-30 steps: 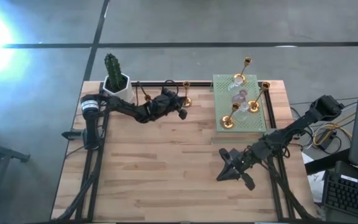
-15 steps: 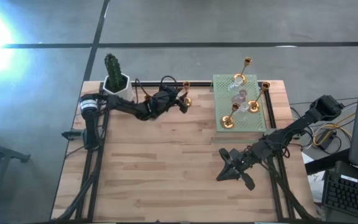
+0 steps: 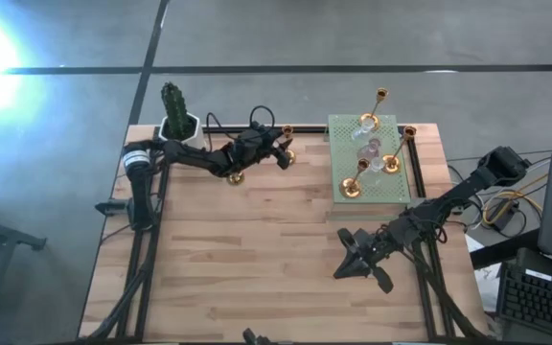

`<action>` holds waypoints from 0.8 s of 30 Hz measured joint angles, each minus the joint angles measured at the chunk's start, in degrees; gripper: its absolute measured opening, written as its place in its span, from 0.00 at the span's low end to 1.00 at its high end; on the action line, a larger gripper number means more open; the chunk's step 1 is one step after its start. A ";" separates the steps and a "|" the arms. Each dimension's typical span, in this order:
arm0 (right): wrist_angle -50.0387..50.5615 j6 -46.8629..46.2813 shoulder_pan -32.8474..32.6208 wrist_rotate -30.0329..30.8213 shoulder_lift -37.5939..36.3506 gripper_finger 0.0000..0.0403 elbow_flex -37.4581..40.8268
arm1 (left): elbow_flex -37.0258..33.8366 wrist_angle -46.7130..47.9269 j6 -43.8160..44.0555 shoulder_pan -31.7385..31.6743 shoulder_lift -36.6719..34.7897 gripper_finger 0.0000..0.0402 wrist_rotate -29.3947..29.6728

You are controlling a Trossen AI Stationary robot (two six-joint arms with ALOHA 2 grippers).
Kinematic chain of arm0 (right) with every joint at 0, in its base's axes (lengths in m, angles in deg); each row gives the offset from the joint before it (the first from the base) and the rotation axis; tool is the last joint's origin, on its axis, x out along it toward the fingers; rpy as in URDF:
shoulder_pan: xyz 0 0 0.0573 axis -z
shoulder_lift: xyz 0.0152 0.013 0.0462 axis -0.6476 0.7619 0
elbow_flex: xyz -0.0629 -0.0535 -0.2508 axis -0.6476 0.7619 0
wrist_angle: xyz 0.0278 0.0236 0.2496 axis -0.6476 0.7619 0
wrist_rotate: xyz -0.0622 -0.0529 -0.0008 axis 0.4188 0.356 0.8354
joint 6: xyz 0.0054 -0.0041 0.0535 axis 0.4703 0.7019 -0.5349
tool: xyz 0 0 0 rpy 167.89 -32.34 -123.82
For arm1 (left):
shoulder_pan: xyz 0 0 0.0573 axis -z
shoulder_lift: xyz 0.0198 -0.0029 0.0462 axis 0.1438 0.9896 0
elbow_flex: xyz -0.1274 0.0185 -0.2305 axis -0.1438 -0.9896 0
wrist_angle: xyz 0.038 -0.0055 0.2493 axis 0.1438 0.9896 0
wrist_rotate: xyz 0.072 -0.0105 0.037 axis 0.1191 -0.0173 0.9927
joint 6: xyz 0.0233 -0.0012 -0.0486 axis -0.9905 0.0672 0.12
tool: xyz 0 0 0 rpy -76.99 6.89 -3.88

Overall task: Pick & Place candle stick holders
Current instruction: Put the gold candle holder on the shelf

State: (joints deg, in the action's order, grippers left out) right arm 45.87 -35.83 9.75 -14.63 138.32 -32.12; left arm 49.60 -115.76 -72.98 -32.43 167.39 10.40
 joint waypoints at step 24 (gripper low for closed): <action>-0.45 -0.17 0.00 0.03 0.00 0.02 -0.22 | 3.86 2.15 1.51 -0.59 6.87 0.39 -2.94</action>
State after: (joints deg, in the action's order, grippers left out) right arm 45.42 -36.00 9.75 -14.59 138.32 -32.34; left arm 53.46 -113.61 -71.47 -33.02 174.26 7.46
